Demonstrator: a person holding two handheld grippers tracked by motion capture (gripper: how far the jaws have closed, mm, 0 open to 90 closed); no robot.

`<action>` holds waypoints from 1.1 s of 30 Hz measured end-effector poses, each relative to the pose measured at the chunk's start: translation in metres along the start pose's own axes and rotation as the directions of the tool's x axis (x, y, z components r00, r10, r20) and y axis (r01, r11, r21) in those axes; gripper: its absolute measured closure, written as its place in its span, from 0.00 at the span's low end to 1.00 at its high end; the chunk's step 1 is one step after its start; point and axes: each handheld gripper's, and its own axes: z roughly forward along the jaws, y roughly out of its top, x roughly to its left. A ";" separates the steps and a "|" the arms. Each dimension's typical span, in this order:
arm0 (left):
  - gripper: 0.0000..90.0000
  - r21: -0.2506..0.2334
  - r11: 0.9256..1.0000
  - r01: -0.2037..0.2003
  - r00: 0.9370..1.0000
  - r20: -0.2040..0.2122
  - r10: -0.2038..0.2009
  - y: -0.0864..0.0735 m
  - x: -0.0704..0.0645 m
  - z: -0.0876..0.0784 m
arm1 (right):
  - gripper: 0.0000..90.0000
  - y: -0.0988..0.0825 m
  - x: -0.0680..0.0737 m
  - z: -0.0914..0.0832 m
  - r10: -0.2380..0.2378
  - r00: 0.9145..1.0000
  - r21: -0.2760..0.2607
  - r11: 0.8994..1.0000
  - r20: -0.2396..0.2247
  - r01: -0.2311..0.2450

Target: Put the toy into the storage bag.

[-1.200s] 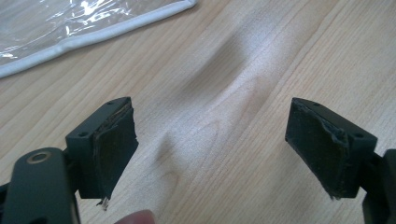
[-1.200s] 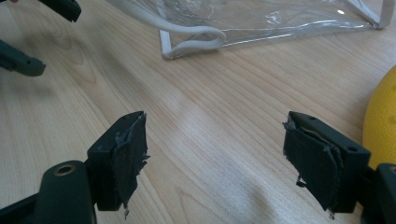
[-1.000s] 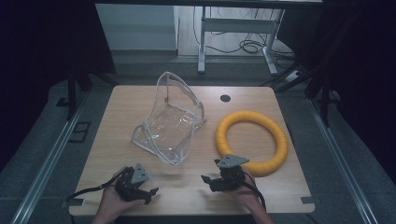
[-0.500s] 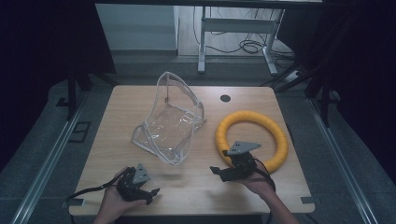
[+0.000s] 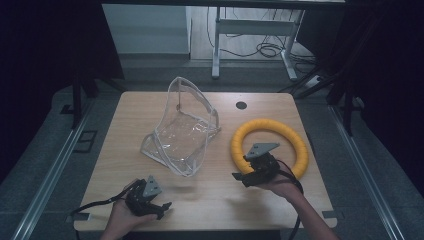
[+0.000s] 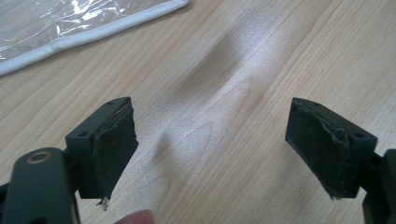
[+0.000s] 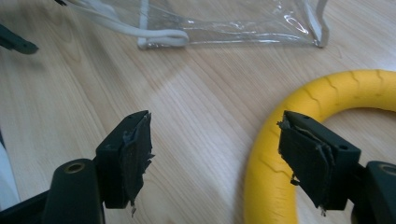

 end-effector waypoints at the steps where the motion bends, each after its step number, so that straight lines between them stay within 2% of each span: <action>1: 0.18 -0.001 1.000 0.001 1.000 -0.001 -0.001 0.000 0.000 0.000 | 0.29 0.001 -0.002 -0.001 -0.001 1.000 0.011 1.000 0.003 0.001; 3: 0.18 -0.001 1.000 0.001 1.000 -0.002 -0.001 0.000 0.000 0.000 | 0.30 0.003 -0.006 -0.001 -0.009 1.000 0.030 1.000 0.008 0.009; 11: 0.18 0.001 1.000 -0.001 1.000 0.000 0.001 0.000 0.000 0.000 | 0.30 0.003 -0.023 0.002 0.011 1.000 0.093 0.996 0.015 -0.013; 14: 0.18 0.003 1.000 -0.003 1.000 0.001 0.003 0.000 0.000 0.001 | 0.31 0.002 -0.026 0.004 0.007 0.999 0.102 0.995 0.039 -0.011; 26: 0.18 0.005 1.000 -0.001 1.000 -0.003 0.001 0.000 0.000 0.001 | 0.31 -0.005 -0.042 0.007 0.037 0.997 0.147 0.988 0.067 -0.046; 33: 0.18 0.004 1.000 0.000 1.000 -0.002 0.000 0.000 0.000 0.001 | 0.31 -0.009 -0.048 0.010 0.038 0.996 0.201 0.978 0.078 -0.053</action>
